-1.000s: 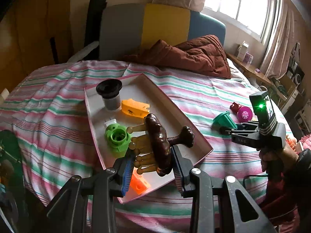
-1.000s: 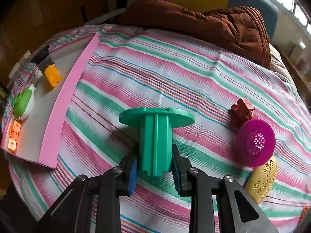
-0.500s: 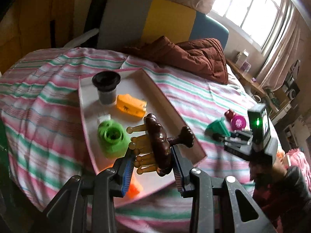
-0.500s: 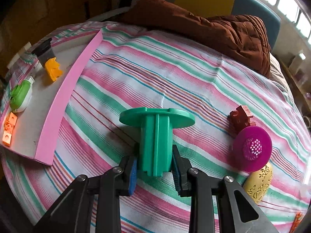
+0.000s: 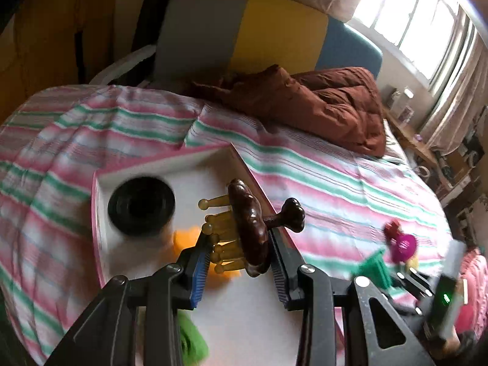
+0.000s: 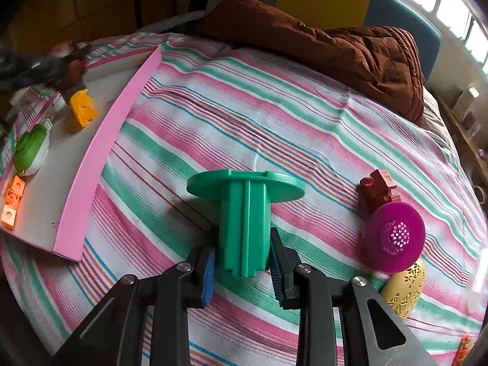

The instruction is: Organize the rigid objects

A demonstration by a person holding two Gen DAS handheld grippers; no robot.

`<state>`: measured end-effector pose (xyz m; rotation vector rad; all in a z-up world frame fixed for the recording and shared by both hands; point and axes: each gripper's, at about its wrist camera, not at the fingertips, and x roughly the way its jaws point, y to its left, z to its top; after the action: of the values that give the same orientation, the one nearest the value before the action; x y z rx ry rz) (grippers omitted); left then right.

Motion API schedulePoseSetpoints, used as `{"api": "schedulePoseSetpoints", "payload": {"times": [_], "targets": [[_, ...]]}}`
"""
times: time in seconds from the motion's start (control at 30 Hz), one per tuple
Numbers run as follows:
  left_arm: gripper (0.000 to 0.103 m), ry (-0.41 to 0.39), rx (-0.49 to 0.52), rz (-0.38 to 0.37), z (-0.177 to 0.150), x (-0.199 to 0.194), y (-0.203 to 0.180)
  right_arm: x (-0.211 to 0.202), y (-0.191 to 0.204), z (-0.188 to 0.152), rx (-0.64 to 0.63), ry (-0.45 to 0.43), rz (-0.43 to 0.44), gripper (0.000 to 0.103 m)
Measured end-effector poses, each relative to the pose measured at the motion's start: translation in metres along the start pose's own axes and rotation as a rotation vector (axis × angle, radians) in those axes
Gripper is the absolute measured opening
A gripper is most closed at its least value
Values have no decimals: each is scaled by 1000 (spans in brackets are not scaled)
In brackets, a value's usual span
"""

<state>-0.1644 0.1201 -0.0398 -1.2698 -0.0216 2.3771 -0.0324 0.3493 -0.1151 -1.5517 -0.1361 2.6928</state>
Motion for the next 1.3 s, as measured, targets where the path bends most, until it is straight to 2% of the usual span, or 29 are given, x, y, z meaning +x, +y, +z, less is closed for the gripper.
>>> {"api": "schedulePoseSetpoints", "payload": {"times": [0.17,0.37,0.53,0.83,0.93,1.1,1.3], "targets": [[37,9,25,41,20,27,-1,1,0,1,-2,-1,1,30],[37,46,65,98,27,59,1,1,0,1,-5,-1,1,30],[39,37,91,110,33,63,0,1,-1,1,-3,-1,3,30],[40,-61,118,95,19,9,-15,2,0,1,-5,-4,-1,30],[41,-86,105,74,5,-13,-19,2,1,2,-9,-5,-7,30],[41,-126,121,87,-23,-45,-28,2,3,2,-19,-9,-18,30],[41,-125,148,100,-54,-66,-30,3,1,2,-13,-8,-11,30]]}}
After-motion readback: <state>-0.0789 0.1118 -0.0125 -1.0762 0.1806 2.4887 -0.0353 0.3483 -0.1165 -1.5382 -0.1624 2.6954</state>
